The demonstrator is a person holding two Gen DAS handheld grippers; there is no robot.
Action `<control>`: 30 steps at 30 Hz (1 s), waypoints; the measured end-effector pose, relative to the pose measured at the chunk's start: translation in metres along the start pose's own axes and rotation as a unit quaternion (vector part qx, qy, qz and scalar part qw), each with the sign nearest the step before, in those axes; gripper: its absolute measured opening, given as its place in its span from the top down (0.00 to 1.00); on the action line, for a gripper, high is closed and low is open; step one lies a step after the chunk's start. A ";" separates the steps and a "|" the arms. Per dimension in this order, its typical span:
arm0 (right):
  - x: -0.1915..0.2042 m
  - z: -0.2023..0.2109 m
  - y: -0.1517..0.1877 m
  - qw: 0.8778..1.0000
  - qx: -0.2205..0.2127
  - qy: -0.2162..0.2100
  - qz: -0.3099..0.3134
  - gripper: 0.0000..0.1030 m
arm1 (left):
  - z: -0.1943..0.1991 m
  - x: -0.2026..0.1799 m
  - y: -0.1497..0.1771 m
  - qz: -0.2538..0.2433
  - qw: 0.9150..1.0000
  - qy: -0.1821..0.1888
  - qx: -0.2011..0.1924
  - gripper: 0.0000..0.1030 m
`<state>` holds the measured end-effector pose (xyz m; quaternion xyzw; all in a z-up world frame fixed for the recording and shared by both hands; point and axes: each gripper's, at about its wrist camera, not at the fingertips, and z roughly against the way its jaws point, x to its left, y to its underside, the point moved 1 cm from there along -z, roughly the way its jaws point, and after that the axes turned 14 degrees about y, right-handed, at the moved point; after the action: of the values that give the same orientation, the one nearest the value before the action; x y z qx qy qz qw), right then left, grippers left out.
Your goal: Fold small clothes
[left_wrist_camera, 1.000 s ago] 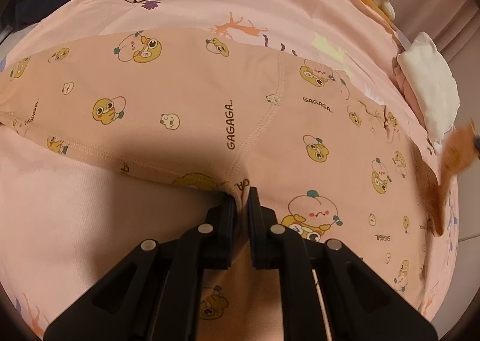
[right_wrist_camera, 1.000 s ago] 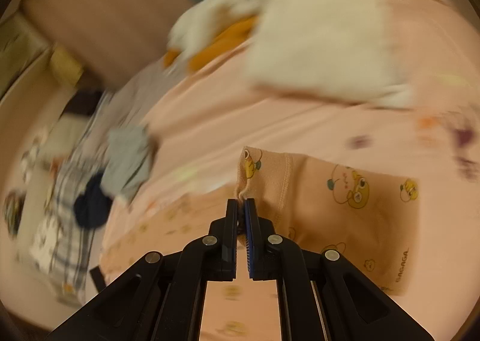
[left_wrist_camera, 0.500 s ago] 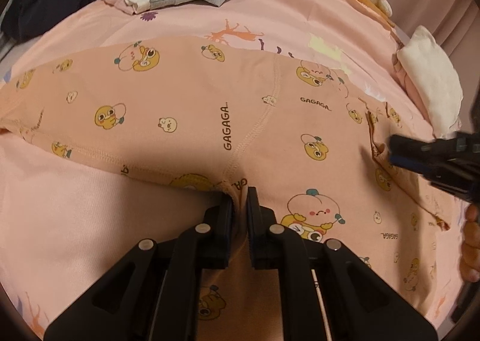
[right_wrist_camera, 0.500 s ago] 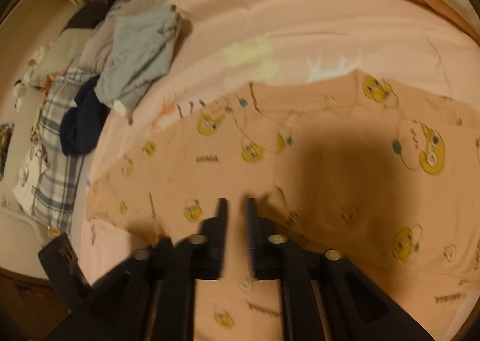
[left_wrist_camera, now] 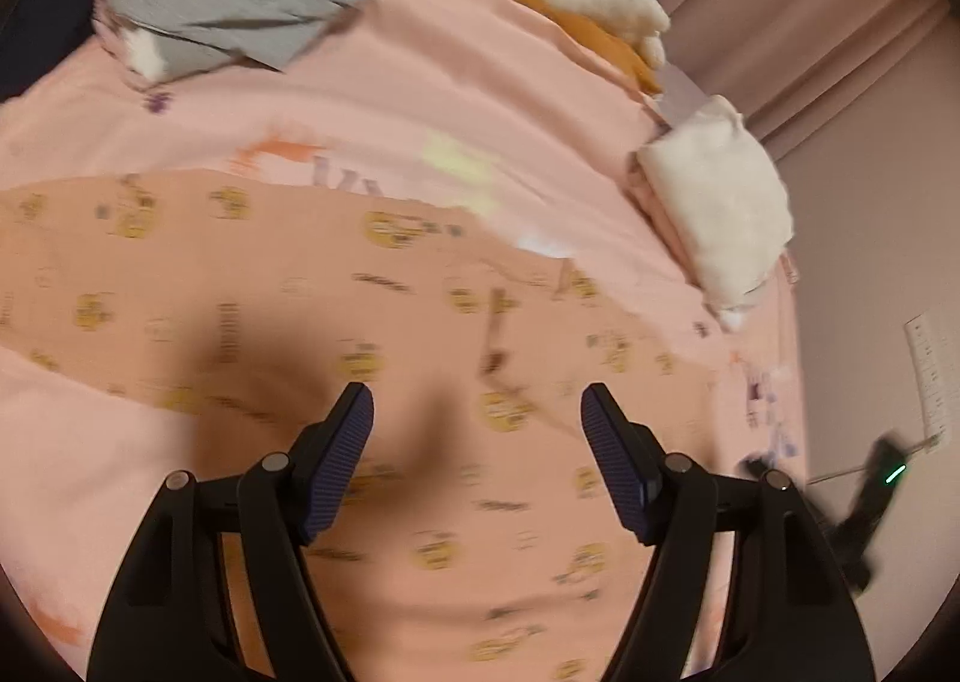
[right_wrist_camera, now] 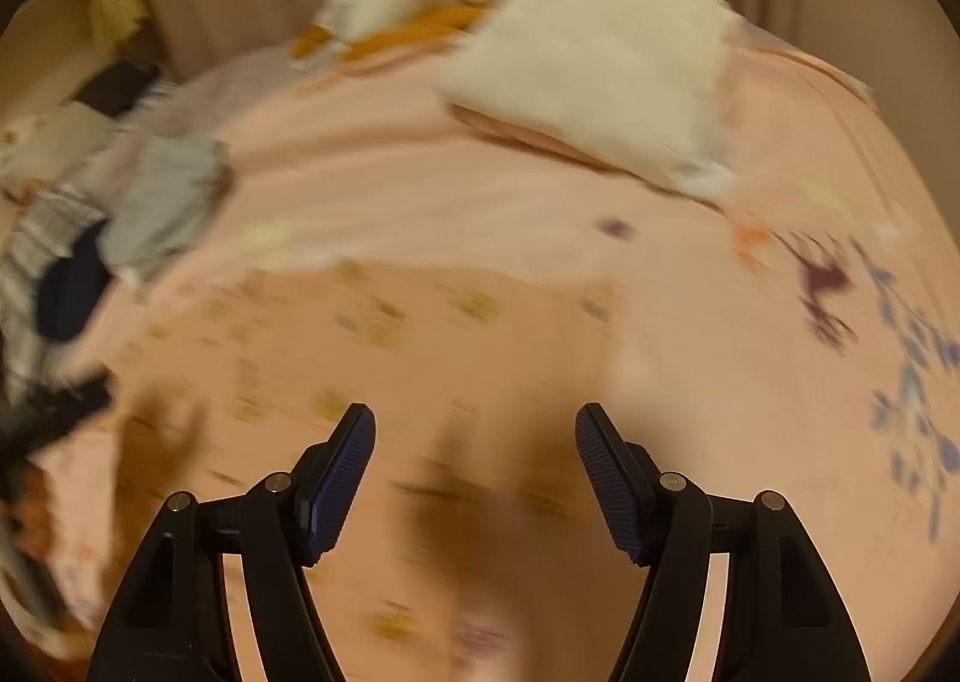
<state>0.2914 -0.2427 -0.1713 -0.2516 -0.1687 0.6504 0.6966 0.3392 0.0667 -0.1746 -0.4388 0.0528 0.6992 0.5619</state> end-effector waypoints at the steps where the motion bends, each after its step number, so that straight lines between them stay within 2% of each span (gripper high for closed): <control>1: -0.006 -0.004 0.004 1.000 0.008 0.005 -0.003 0.33 | -0.006 -0.005 0.000 -0.002 1.000 0.001 0.001 0.30; 4: -0.013 -0.023 0.023 0.999 0.035 -0.018 -0.013 0.33 | -0.045 -0.015 0.000 0.006 0.999 0.023 0.045 0.30; 8: -0.003 -0.039 0.044 0.998 0.049 -0.030 0.006 0.33 | -0.109 -0.003 0.009 0.064 0.990 0.039 0.117 0.31; 9: 0.000 -0.041 0.048 0.998 0.051 -0.032 0.009 0.33 | -0.126 0.004 0.014 0.096 0.985 0.047 0.132 0.31; 11: 0.004 -0.042 0.053 0.998 0.045 -0.035 0.016 0.33 | -0.132 0.008 0.015 0.119 0.984 0.058 0.118 0.28; 12: 0.002 -0.041 0.055 0.998 0.039 -0.036 0.018 0.33 | -0.131 0.007 0.013 0.121 0.985 0.070 0.097 0.28; 14: -0.001 -0.040 0.057 0.999 0.027 -0.043 0.009 0.33 | -0.133 0.007 0.008 0.126 0.986 0.082 0.073 0.31; 16: -0.004 -0.042 0.057 0.998 0.009 -0.053 -0.013 0.33 | -0.136 0.009 0.004 0.141 0.986 0.079 0.047 0.43; 18: -0.003 -0.045 0.056 0.998 -0.008 -0.056 -0.030 0.33 | -0.142 0.009 0.004 0.143 0.987 0.062 0.027 0.62; 19: 0.000 -0.047 0.056 0.998 -0.016 -0.052 -0.036 0.33 | -0.143 0.007 0.002 0.135 0.989 0.052 0.021 0.69; 20: 0.003 -0.048 0.055 0.998 -0.025 -0.046 -0.039 0.33 | -0.146 0.004 0.000 0.122 0.992 0.037 0.016 0.81; 22: 0.011 -0.053 0.054 0.998 -0.044 -0.027 -0.037 0.34 | -0.148 0.005 -0.002 0.112 0.993 0.021 0.003 0.86; 23: 0.012 -0.054 0.054 0.998 -0.048 -0.019 -0.038 0.41 | -0.147 0.008 -0.004 0.117 0.993 0.026 -0.003 0.87; 24: 0.011 -0.054 0.054 0.997 -0.056 -0.010 -0.046 0.56 | -0.144 0.012 -0.006 0.126 0.991 0.034 -0.016 0.88; 25: 0.005 -0.053 0.054 0.996 -0.060 -0.014 -0.063 0.67 | -0.138 0.017 -0.009 0.127 0.991 0.039 -0.028 0.88; 26: -0.004 -0.054 0.053 0.993 -0.058 -0.036 -0.091 0.81 | -0.132 0.019 -0.014 0.124 0.991 0.041 -0.040 0.88; 28: -0.020 -0.059 0.054 0.986 -0.047 -0.081 -0.136 0.86 | -0.115 0.028 -0.023 0.126 0.989 0.044 -0.058 0.88; 30: -0.024 -0.061 0.057 0.984 -0.045 -0.092 -0.145 0.87 | -0.100 0.034 -0.030 0.130 0.988 0.048 -0.071 0.89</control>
<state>0.2770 -0.2729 -0.2517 -0.1950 -0.2954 0.5549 0.7529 0.4205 0.0460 -0.2458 -0.5004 0.0865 0.7461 0.4308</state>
